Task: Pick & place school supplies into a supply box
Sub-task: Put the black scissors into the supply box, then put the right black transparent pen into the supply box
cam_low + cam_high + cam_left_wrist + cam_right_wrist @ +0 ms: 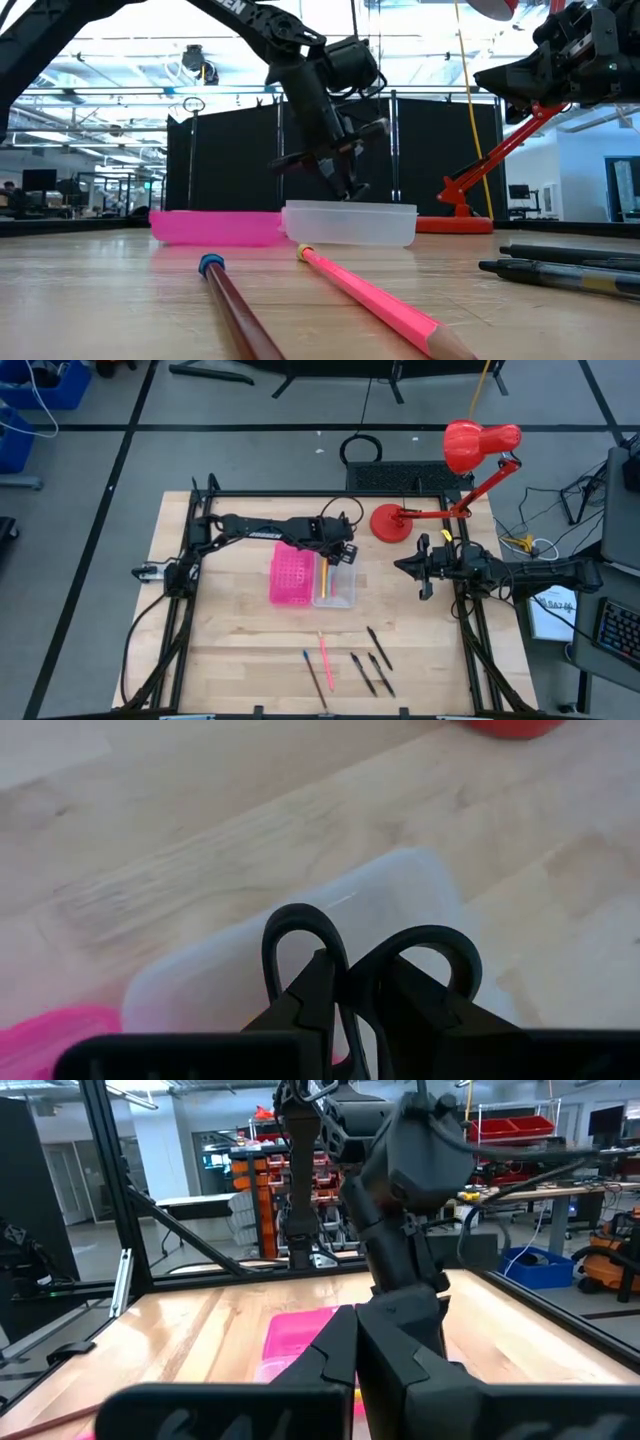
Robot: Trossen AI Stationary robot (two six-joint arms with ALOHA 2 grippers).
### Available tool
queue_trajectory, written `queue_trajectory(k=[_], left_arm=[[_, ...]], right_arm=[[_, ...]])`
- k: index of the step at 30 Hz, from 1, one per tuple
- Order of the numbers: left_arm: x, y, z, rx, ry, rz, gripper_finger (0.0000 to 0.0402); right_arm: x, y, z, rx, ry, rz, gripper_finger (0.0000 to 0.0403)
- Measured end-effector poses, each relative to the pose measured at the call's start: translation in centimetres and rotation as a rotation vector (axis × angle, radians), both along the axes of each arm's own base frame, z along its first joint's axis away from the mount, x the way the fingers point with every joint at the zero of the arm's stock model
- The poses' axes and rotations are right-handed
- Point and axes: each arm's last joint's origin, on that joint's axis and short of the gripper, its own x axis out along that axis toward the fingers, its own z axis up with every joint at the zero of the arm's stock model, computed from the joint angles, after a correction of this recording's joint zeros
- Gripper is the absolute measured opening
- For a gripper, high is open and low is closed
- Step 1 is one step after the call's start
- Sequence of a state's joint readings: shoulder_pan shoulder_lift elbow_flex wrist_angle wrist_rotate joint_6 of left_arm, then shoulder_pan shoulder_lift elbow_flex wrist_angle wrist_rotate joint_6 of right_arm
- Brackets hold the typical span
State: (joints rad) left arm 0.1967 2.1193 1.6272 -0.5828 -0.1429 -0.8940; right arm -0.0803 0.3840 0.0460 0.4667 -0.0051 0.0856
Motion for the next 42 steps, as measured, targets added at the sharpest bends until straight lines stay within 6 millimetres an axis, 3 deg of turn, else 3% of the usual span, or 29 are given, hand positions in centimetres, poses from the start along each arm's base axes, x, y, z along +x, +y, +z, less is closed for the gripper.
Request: queue_trajectory(k=[16,26,30,34,39,42], left_arm=[[0.0,-0.4,-2.4,-0.024,0.094,0.026,0.0064],[-0.2,-0.5,-2.0,-0.069,0.091,-0.035,0.02],[-0.9,-0.2,0.8,-0.059,0.043,-0.059,0.0227],[-2.5,-0.6,5.5,0.034,0.003,-0.132,0.0232],[-6.6,-2.9,11.7,0.339,0.095,-0.179,0.0221],[-9.2,-4.0,14.0,0.421,0.105,-0.237,0.0198]], right_arm=[[0.0,0.0,0.0,0.0,0.0,0.0,0.0],[0.0,0.0,0.0,0.0,0.001,0.0,0.0],[0.0,0.0,0.0,0.0,0.001,0.0,0.0],[0.0,0.0,-0.1,0.008,0.008,0.001,0.0],[0.0,0.0,-0.3,0.008,0.029,0.001,0.0],[0.0,0.0,-0.5,-0.018,0.051,-0.001,0.0]])
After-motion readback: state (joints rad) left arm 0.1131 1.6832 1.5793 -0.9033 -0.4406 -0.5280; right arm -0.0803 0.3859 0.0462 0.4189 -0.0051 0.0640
